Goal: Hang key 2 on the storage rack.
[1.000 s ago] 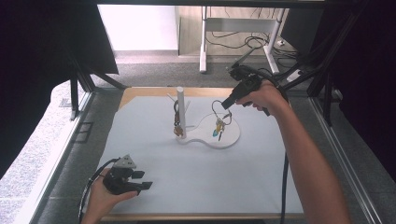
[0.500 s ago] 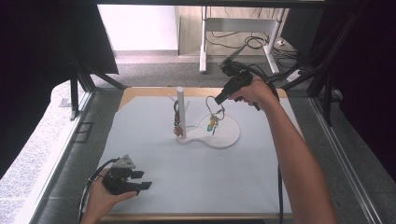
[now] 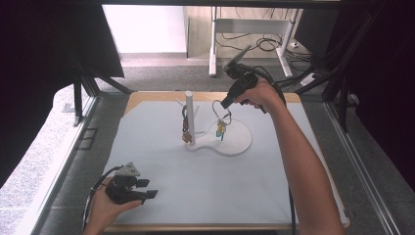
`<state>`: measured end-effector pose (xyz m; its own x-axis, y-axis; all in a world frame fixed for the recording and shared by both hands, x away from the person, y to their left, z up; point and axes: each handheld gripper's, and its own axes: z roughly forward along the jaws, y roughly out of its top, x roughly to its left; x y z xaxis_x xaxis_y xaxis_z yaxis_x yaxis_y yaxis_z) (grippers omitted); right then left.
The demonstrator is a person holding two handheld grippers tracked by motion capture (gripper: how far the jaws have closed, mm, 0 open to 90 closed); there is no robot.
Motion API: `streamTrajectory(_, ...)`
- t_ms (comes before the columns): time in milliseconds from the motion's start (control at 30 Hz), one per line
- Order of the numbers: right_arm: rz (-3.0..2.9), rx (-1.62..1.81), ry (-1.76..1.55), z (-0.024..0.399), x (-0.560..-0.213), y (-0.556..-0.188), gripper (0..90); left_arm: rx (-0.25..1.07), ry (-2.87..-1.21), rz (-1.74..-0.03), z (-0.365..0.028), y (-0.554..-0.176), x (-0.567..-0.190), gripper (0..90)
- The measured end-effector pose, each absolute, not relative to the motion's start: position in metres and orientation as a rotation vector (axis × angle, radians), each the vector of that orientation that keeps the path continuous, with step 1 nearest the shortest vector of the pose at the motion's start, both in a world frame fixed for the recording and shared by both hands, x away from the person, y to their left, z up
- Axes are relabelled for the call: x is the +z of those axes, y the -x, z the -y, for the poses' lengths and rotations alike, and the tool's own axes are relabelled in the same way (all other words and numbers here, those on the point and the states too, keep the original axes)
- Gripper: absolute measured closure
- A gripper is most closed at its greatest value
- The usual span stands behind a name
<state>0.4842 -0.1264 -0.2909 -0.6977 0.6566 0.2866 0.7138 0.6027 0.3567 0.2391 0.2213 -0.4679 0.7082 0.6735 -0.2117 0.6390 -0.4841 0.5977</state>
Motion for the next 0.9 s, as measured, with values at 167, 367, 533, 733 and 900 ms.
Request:
streamTrajectory(167, 2.705, -0.666, 1.16, 0.123, -0.292, -0.487, 88.2, 0.067, -2.243, -0.994, -0.222, -0.239, -0.468, 45.8)
streamTrajectory(367, 2.711, -0.66, 1.167, 0.118, -0.29, -0.492, 88.2, 0.068, -2.242, -0.993, -0.223, -0.239, -0.468, 45.8)
streamTrajectory(533, 2.713, -0.667, 1.169, 0.113, -0.288, -0.496, 88.3, 0.063, -2.238, -0.99, -0.224, -0.239, -0.467, 45.8)
streamTrajectory(733, 2.714, -0.666, 1.167, 0.104, -0.292, -0.501, 88.3, 0.059, -2.228, -0.993, -0.225, -0.239, -0.467, 45.8)
streamTrajectory(900, 2.718, -0.663, 1.162, 0.097, -0.295, -0.504, 88.3, 0.063, -2.231, -0.99, -0.226, -0.239, -0.467, 45.8)
